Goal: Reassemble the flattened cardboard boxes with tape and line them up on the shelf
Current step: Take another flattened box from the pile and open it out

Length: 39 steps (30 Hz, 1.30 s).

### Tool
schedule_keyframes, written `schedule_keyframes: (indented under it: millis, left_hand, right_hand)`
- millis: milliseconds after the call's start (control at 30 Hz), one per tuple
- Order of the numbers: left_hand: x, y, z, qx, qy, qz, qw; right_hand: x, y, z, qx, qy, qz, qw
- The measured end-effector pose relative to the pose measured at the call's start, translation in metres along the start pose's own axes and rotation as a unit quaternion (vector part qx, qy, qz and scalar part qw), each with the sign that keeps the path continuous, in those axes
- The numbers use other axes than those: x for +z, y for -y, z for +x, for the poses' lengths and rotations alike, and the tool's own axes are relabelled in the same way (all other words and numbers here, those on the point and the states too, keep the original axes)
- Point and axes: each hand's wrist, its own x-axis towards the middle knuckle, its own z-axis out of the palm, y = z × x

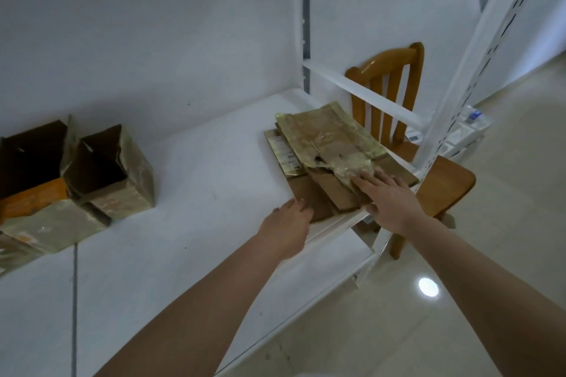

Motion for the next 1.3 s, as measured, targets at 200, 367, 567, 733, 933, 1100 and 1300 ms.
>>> schedule_keyframes:
  millis: [200, 367, 567, 733, 933, 1100, 1300]
  left_hand:
    - [-0.002, 0.0, 0.011, -0.006, 0.003, -0.017, 1.0]
    - [0.001, 0.0, 0.009, -0.008, 0.006, -0.021, 1.0]
    - [-0.014, 0.012, 0.002, -0.019, -0.002, -0.077, 0.997]
    - [-0.043, 0.054, -0.02, -0.088, -0.13, -0.103, 0.982]
    - [-0.062, 0.119, -0.078, -0.228, -0.205, -0.174, 0.935]
    - [-0.067, 0.151, -0.128, -0.295, -0.306, -0.309, 0.851]
    - [-0.069, 0.174, -0.162, -0.288, -0.384, -0.524, 0.703]
  right_hand:
    - [-0.034, 0.0, -0.002, 0.003, -0.124, 0.071, 0.99]
    - [-0.065, 0.012, -0.005, 0.002, -0.308, 0.157, 0.939]
    - [-0.089, 0.028, -0.011, -0.053, -0.374, 0.195, 0.905]
    - [-0.112, 0.046, -0.012, -0.046, -0.398, 0.287, 0.87]
    - [-0.128, 0.068, -0.019, -0.079, -0.335, 0.413, 0.843]
    - [-0.135, 0.082, -0.024, -0.119, -0.283, 0.48, 0.822]
    - [-0.13, 0.107, -0.034, -0.162, -0.213, 0.485, 0.833]
